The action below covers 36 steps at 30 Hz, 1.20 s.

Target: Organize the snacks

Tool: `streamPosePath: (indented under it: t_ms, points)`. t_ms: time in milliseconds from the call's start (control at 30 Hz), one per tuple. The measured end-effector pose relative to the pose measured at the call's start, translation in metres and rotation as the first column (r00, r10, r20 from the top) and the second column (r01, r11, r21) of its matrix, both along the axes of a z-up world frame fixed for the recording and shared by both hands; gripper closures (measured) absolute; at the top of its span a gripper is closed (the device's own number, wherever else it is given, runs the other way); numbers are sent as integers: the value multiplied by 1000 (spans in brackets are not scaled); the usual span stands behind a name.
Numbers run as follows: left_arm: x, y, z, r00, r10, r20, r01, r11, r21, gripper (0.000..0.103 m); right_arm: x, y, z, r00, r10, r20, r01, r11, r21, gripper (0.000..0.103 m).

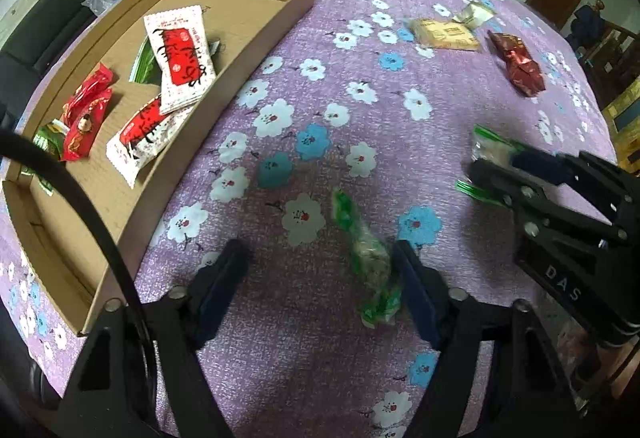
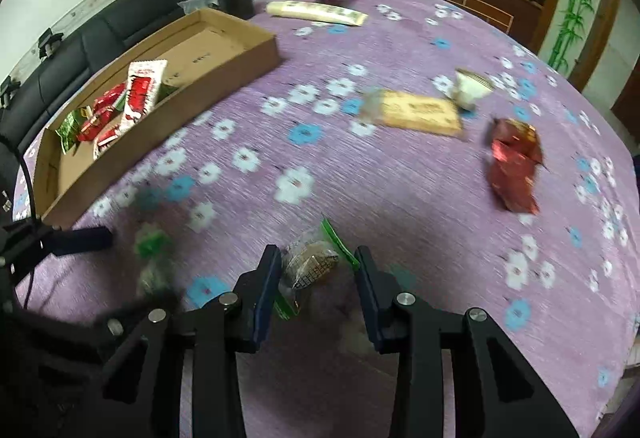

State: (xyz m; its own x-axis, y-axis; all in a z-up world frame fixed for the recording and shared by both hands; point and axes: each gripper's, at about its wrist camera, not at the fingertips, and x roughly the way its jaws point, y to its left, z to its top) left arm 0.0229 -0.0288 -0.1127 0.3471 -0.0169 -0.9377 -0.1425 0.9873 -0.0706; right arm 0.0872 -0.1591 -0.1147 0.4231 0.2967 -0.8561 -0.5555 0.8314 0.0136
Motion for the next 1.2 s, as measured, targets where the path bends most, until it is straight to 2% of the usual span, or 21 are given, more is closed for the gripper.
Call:
streamPosePath:
  t_ms: [233,400,567,667,767,933,1033,1200]
  points:
    - [0,0,1,999,-41,5,41,999,-14,35,-8,-32,-3,999,-38,-20,37,999,-24,66]
    - [-2,-6,-1,995,-98,16,98,995,-4,29,-10,-36,-3,997,-77,-17,77,997,20,64]
    - [6,-4,0,998,-66,4,66,997,-38,29,-8,-32,-3,996,-87,-27,88,995,55,52]
    - [9,-4,1,998,-65,10,66,998,-11,41,-6,-28,-3,996,-84,-7,84,995,45,53]
    - [8,-1,3,996,-84,17,85,996,-16,56,-3,-28,-5,996,-88,-2,88,995,52,54]
    - [7,6,4,996,-92,15,93,994,-57,75,-3,-27,-3,998,-66,12,66,997,36,75]
    - [5,8,3,995,-100,10,100,992,-71,81,-5,-29,-3,998,-64,30,62,997,33,78]
    - [-1,7,4,994,-110,7,110,991,-78,82,-8,-38,-2,996,-81,33,79,995,65,81]
